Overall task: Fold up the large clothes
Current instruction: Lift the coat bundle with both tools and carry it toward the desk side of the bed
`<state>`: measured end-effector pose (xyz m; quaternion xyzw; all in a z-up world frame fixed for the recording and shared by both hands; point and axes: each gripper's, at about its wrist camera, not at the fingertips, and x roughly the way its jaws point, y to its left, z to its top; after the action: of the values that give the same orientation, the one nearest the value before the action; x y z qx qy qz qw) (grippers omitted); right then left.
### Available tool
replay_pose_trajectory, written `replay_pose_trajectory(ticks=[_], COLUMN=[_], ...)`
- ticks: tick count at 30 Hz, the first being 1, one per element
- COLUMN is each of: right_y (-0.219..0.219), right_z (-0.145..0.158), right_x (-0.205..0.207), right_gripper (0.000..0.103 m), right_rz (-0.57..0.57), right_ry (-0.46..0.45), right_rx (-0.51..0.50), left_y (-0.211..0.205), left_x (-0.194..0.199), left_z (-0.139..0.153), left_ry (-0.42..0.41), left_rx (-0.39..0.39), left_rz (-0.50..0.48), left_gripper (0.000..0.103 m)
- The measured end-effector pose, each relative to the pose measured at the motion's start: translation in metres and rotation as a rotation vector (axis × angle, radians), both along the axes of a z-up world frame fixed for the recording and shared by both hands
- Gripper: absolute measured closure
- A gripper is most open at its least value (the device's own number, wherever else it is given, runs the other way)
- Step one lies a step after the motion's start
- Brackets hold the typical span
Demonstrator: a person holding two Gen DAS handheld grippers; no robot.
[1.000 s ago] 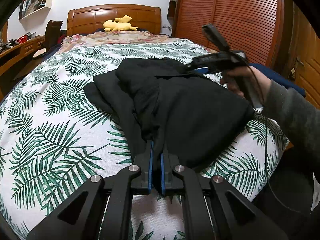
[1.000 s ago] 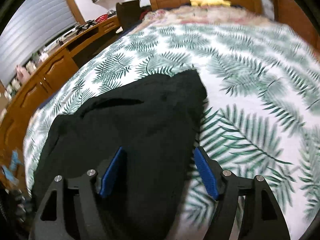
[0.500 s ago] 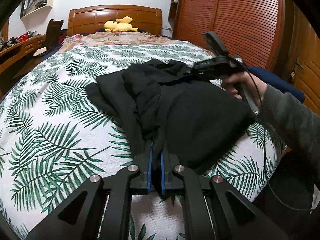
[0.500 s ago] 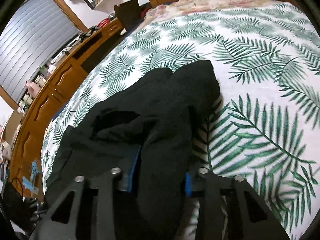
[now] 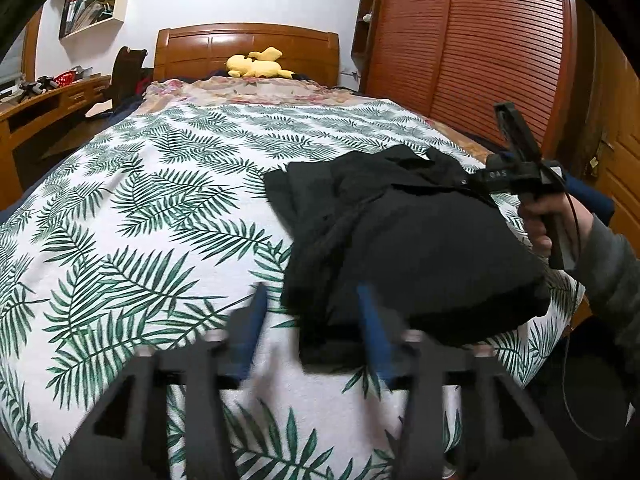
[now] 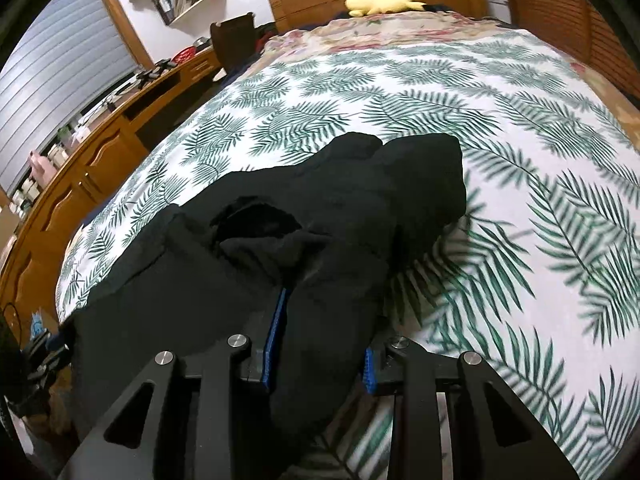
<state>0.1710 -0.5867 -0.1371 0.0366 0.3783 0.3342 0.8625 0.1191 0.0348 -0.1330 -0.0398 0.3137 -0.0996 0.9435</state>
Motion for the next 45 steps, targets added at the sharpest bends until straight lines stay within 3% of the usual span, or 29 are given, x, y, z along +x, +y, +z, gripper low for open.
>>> replay_pose_trajectory(ticks=[2,8,14,18,22,24,26,30,36,45], right_y=[-0.002,0.001,-0.002,-0.001,0.0,0.001,0.002,0.004,0.004,0.028], right_z=[-0.003,-0.003,-0.006,-0.01,-0.01,-0.01,-0.009,-0.001,0.013,0.003], right_x=[0.005,0.007,0.009,0.012,0.014,0.014,0.012,0.006,-0.007,-0.01], right_gripper=[0.071,0.068,0.056,0.048,0.047,0.047,0.05,0.066,0.077,0.079], right_rz=[-0.003,-0.012,-0.029,-0.045,-0.047,-0.046,-0.042,-0.028,-0.012,0.054], right_ry=[0.01,0.008,0.034,0.049,0.057,0.053,0.042,-0.019,-0.099,-0.098], right_rx=[0.012,0.009,0.027,0.041,0.051,0.05,0.051,0.042,0.085,0.079], left_y=[0.004,0.011,-0.003,-0.014,-0.02,-0.021,-0.022,-0.025,-0.022,0.002], left_x=[-0.003,-0.004,0.001,0.006,0.009,0.01,0.009,0.006,-0.004,-0.017], left_z=[0.0,-0.01,-0.021,-0.027,-0.03,-0.03,-0.031,-0.028,-0.009,0.001], left_ry=[-0.007,0.037,0.083,0.105,0.118,0.125,0.129,0.113,0.048,0.013], left_rx=[-0.011,-0.024,-0.02,-0.019,-0.005,-0.01,0.002,0.01,-0.003,-0.041], left_rz=[0.007,0.023,-0.017,-0.055,-0.057,-0.057,-0.052,-0.054,-0.043,0.04], left_gripper=[0.036,0.036,0.036,0.052,0.058,0.067,0.077,0.092,0.095,0.095])
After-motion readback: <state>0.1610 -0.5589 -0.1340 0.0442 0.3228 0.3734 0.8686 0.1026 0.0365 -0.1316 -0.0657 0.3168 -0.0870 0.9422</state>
